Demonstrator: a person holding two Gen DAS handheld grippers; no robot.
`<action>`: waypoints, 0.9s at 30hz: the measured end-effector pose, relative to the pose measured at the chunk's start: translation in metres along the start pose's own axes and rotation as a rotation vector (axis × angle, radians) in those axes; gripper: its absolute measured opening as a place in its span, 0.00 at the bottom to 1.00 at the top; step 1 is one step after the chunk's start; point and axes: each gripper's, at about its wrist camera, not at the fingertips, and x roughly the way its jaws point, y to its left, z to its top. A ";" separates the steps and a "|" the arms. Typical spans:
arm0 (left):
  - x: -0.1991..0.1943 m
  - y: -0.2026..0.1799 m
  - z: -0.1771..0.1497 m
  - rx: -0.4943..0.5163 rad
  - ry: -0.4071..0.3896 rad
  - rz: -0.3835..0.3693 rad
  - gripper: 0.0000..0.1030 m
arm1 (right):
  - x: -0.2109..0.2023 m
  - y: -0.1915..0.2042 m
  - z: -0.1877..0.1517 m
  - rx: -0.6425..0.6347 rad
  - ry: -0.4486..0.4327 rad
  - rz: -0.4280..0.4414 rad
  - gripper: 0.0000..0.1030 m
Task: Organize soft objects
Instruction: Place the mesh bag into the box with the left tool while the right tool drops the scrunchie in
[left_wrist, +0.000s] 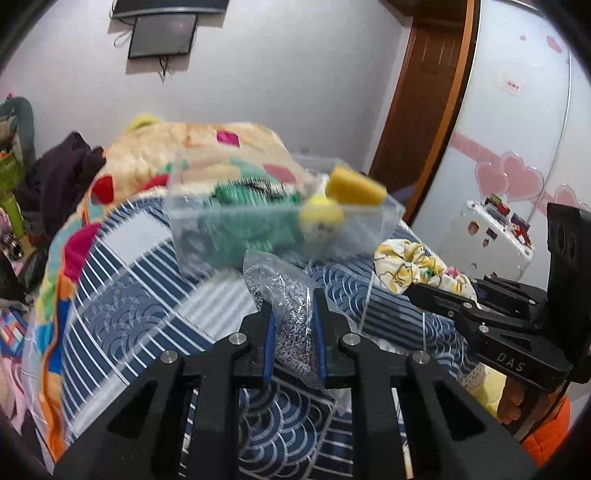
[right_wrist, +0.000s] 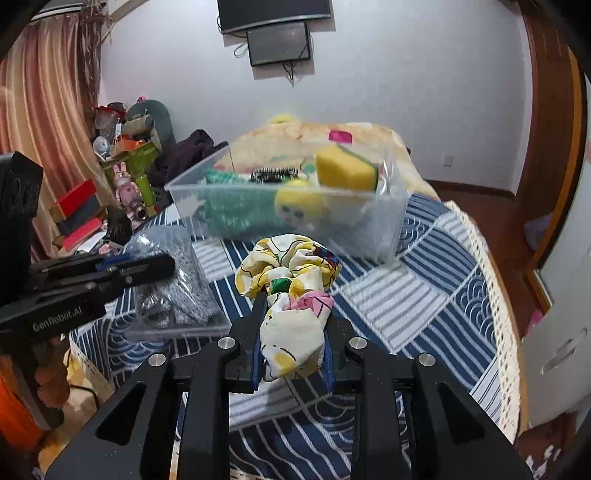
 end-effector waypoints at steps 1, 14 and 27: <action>-0.003 0.001 0.005 0.006 -0.016 0.009 0.17 | -0.001 0.000 0.003 -0.002 -0.008 -0.001 0.21; -0.013 0.017 0.070 0.036 -0.176 0.104 0.17 | -0.009 0.007 0.059 -0.027 -0.177 -0.011 0.21; 0.048 0.040 0.100 -0.011 -0.153 0.181 0.17 | 0.039 0.010 0.090 0.001 -0.161 -0.009 0.22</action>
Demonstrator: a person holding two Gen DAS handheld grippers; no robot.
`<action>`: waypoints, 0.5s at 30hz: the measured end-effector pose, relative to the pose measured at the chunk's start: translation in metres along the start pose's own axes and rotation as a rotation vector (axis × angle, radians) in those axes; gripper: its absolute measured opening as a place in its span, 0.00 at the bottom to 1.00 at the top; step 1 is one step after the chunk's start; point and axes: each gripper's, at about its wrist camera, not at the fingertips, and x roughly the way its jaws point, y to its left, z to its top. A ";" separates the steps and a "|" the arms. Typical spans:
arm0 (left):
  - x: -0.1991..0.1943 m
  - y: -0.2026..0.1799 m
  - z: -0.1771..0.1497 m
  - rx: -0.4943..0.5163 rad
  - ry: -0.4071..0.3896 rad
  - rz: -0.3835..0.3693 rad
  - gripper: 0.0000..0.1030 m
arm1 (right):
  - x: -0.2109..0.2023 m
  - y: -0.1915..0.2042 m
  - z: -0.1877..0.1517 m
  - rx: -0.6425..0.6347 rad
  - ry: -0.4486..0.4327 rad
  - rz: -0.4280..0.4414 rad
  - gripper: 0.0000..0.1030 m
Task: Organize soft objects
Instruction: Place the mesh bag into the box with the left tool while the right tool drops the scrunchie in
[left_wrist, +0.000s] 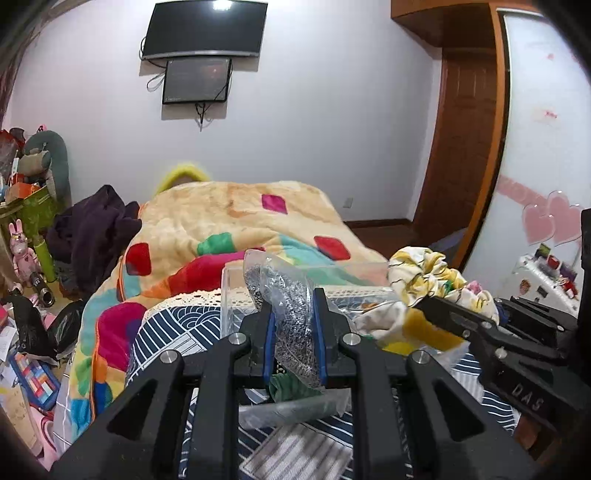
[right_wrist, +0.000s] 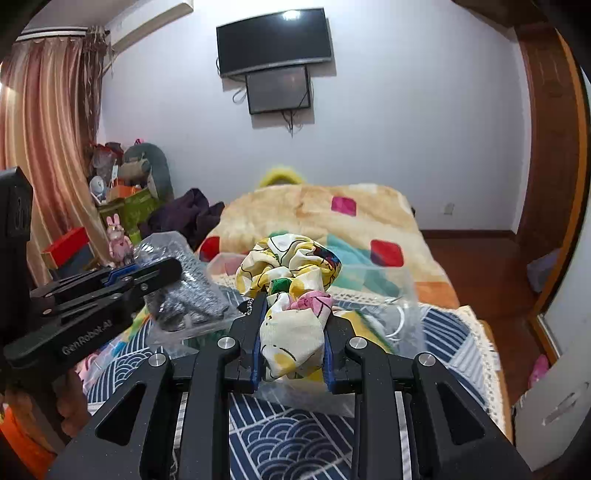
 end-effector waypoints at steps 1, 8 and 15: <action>0.005 0.000 -0.001 -0.003 0.009 0.001 0.17 | 0.007 0.001 -0.001 0.000 0.015 0.001 0.22; 0.037 0.003 -0.014 0.002 0.082 0.007 0.17 | 0.041 0.006 -0.007 -0.013 0.100 -0.003 0.22; 0.045 0.013 -0.018 -0.038 0.130 -0.017 0.23 | 0.056 0.008 -0.013 -0.027 0.158 -0.003 0.24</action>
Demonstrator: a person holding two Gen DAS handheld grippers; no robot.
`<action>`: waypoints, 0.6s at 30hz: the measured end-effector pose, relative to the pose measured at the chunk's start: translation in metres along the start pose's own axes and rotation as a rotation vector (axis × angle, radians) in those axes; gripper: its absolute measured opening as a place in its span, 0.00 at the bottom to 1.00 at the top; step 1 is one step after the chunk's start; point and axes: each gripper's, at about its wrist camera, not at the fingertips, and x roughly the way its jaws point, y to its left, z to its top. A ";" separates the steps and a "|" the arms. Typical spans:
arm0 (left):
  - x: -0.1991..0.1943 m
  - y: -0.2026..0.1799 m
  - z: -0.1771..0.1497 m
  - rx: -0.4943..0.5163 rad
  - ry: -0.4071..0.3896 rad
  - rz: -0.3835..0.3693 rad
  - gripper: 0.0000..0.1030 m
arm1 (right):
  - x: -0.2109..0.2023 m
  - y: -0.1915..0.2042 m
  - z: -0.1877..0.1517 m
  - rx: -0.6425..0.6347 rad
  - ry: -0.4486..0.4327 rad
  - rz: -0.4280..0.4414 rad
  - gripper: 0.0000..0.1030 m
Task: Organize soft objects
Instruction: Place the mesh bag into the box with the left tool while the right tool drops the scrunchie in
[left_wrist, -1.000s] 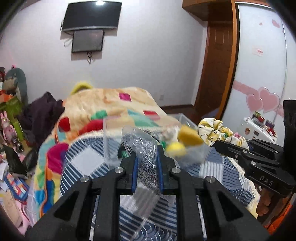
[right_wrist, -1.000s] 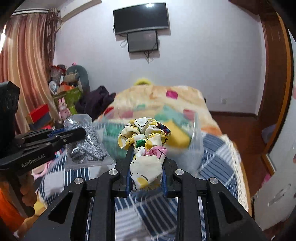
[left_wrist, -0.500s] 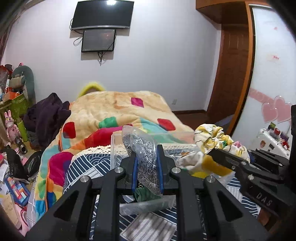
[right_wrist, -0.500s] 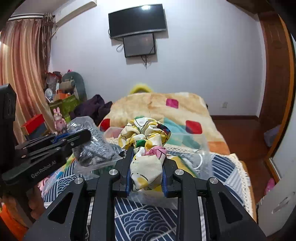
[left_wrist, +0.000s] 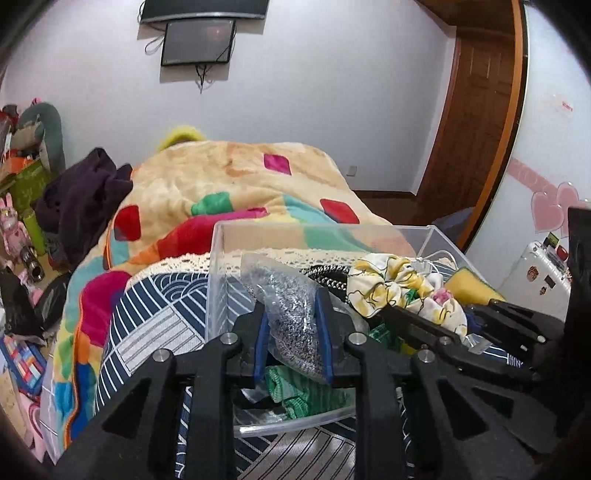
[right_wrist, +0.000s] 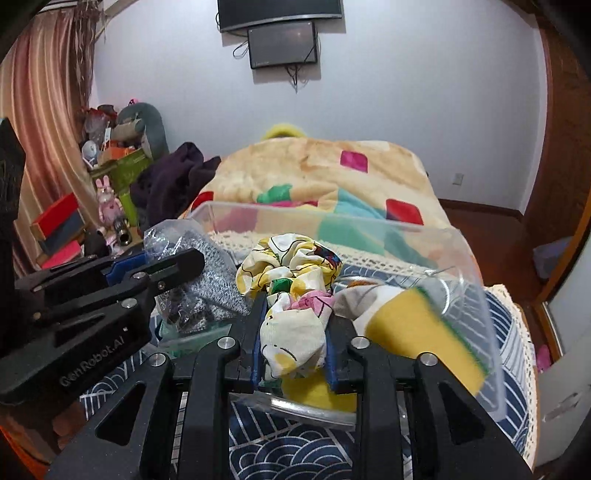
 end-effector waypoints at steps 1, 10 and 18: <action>0.000 0.002 -0.001 -0.010 0.005 -0.006 0.25 | 0.000 0.000 -0.001 -0.001 0.005 -0.002 0.24; -0.016 0.004 -0.002 -0.017 0.006 -0.021 0.31 | -0.013 0.002 0.000 -0.005 -0.003 0.023 0.44; -0.061 -0.005 -0.002 0.042 -0.071 -0.013 0.37 | -0.046 0.003 0.005 -0.021 -0.077 -0.002 0.45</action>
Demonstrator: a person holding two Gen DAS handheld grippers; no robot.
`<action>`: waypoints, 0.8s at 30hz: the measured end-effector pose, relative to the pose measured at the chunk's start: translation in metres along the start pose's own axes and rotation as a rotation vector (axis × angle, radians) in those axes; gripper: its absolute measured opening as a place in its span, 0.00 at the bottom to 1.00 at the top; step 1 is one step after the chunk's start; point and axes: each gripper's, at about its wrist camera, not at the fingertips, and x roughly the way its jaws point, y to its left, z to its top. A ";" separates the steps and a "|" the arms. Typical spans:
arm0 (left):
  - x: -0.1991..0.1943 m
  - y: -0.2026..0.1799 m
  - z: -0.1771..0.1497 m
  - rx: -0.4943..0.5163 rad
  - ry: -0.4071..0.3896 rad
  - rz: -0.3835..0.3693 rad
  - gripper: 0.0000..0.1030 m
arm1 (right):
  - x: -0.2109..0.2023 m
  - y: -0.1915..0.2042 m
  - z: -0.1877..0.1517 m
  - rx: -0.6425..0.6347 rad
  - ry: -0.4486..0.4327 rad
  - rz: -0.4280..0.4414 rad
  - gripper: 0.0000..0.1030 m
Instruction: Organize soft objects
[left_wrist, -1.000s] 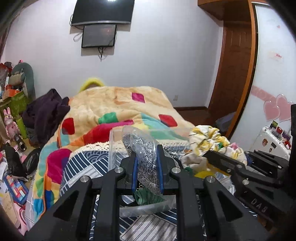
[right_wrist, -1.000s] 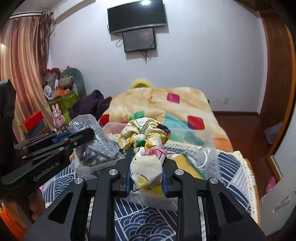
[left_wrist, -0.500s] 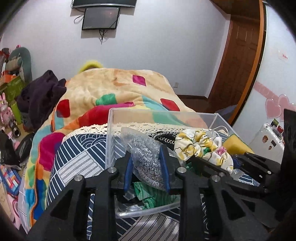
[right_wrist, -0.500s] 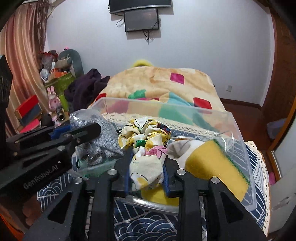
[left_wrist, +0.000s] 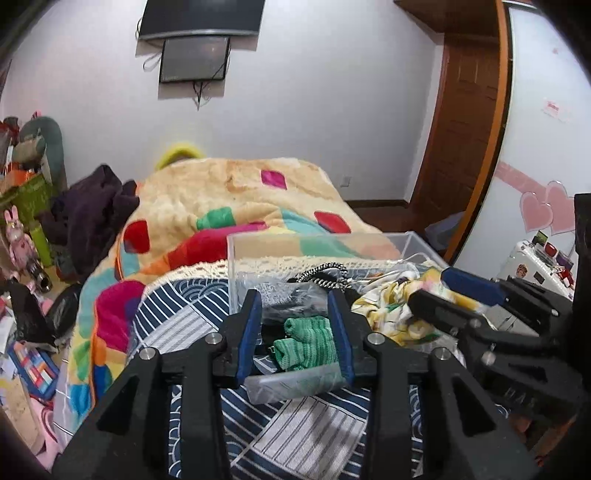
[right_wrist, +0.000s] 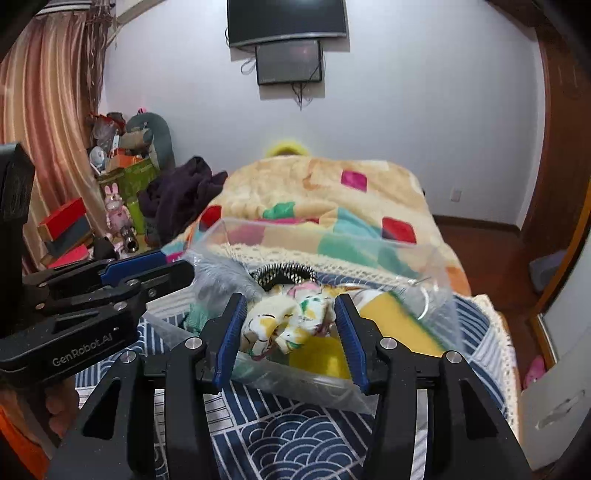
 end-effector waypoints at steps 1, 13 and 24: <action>-0.005 -0.001 0.001 0.002 -0.010 -0.003 0.39 | -0.006 -0.001 0.001 0.003 -0.014 -0.002 0.46; -0.092 -0.022 0.006 0.059 -0.193 -0.005 0.51 | -0.077 0.000 0.013 0.012 -0.180 -0.005 0.47; -0.137 -0.033 0.000 0.069 -0.305 0.026 0.96 | -0.120 0.005 0.011 0.017 -0.304 -0.013 0.85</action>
